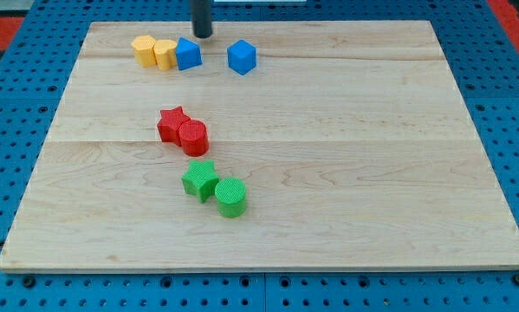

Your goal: Separate yellow heart and blue triangle

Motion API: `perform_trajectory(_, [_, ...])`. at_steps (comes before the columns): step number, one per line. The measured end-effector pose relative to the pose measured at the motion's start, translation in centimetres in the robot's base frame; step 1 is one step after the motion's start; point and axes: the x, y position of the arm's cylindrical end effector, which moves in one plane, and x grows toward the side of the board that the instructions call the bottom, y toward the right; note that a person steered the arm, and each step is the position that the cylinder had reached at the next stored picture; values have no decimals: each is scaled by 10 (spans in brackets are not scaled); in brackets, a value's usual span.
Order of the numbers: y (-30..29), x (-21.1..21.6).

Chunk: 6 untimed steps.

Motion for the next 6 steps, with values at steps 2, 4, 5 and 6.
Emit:
perform_trajectory(2, [-17,49])
perform_trajectory(4, [-10,85])
perform_trajectory(5, [28,90])
perform_trajectory(6, [47,92])
